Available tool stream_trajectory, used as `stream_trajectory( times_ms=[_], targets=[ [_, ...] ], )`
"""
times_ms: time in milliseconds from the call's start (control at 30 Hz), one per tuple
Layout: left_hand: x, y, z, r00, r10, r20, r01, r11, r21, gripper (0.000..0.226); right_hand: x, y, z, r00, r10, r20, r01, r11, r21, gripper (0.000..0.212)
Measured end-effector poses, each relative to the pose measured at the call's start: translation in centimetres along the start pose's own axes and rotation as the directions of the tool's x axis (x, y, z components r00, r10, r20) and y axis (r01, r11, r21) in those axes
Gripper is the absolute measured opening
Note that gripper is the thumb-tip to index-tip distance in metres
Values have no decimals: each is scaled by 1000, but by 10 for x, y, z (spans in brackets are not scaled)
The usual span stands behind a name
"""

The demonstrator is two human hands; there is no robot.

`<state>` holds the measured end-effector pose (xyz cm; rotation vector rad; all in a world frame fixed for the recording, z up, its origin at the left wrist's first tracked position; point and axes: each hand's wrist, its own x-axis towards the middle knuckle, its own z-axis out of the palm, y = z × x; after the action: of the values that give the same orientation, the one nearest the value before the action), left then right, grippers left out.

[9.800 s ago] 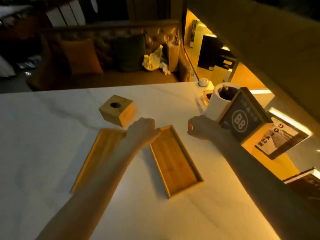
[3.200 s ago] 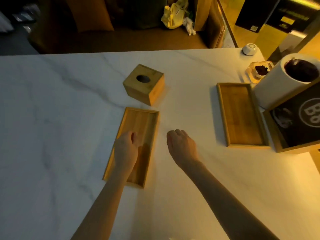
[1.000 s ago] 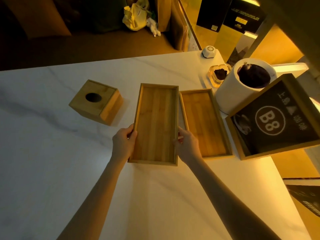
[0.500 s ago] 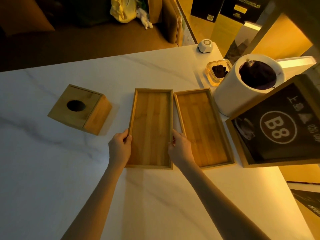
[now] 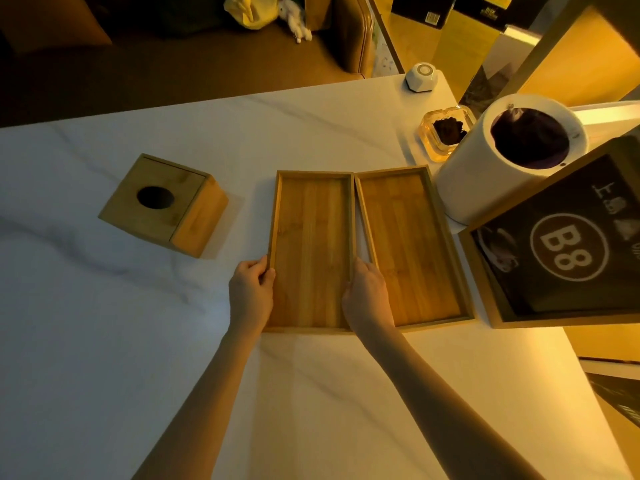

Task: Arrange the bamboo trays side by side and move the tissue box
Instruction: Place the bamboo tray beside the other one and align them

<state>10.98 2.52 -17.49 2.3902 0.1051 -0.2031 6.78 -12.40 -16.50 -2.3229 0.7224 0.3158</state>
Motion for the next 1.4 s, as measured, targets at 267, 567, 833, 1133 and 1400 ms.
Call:
stream_trajectory(
  times_ms=[267,567,833,1133,1400],
  targets=[
    [-6,0,6,1000,-13,-15,13,1000,1,34,-3,5,-1,998,-55,-27,52,995,-82,52],
    [-7,1,6,1000,-16,3,16,1000,19,36,-5,6,-4,997,-75,-19,73,994,-86,50],
    [-35,-11,-8,992,108,71,-114,990,85,43,-34,16,-25,970,-244,13,244,964,-103,41],
    [-106,-42,-4,952,227,204,-288,891,352,66,-103,53,10,910,-415,-16,400,887,-231,51],
    [-120,-52,5,948,114,296,-225,899,376,72,-114,74,33,948,-297,117,318,848,-423,64]
  ],
)
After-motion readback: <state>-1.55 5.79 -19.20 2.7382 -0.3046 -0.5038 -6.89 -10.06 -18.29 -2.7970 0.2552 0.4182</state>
